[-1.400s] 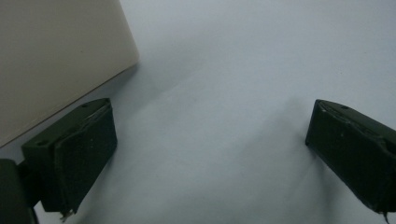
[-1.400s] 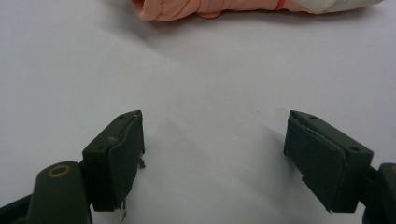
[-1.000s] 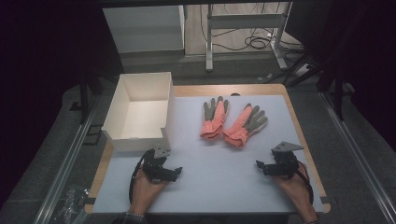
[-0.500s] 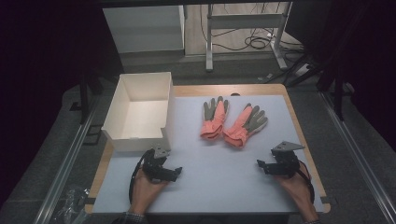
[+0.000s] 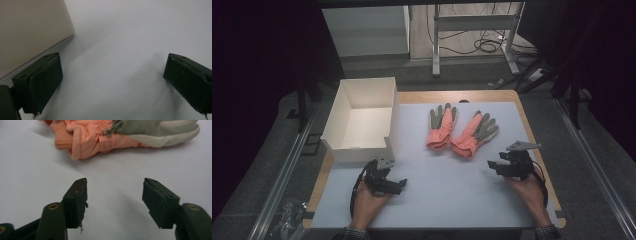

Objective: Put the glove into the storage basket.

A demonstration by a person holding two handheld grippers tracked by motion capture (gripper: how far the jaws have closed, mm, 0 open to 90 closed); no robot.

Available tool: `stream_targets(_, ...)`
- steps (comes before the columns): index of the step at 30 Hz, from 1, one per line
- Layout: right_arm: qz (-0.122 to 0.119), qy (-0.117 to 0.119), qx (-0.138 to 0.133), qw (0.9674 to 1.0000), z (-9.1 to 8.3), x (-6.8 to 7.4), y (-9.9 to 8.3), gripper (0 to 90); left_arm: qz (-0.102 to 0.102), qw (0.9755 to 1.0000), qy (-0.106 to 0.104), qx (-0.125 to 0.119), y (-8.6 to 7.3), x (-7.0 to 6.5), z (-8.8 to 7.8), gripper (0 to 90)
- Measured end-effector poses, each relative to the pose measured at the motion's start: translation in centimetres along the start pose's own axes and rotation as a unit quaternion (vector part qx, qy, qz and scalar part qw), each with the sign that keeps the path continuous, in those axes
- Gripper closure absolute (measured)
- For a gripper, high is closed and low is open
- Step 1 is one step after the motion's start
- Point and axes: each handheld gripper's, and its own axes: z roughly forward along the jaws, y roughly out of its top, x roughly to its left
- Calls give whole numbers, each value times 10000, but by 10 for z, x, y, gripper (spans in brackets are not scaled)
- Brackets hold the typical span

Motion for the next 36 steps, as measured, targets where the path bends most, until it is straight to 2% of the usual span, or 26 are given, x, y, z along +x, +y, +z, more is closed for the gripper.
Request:
stream_targets(11,198,188,-105,9996,7,-11,32,533,-2,10000,1,0,0,0,0,21)
stream_targets(13,243,219,-143,9994,13,-14,44,554,-2,10000,1,1,0,0,0,21)
stream_targets(22,174,28,-194,9997,30,-19,72,564,-2,10000,2,-2,0,0,0,21)
stream_targets(26,229,-110,-125,9996,46,-24,87,539,-2,10000,0,-1,0,0,0,21)
stream_targets(27,229,-110,-125,9996,46,-24,87,539,-2,10000,0,-1,0,0,0,21)
stream_targets(28,246,-199,-76,9995,54,-26,91,494,-2,10000,-1,-3,0,0,0,21)
stream_targets(30,299,-241,-38,9993,61,-28,92,472,-1,10000,-1,-2,0,0,0,21)
stream_targets(35,235,-468,302,9982,80,-32,89,484,0,10000,-1,-2,0,0,0,21)
stream_targets(36,289,-401,326,9982,84,-34,86,500,0,10000,0,-1,0,0,0,21)
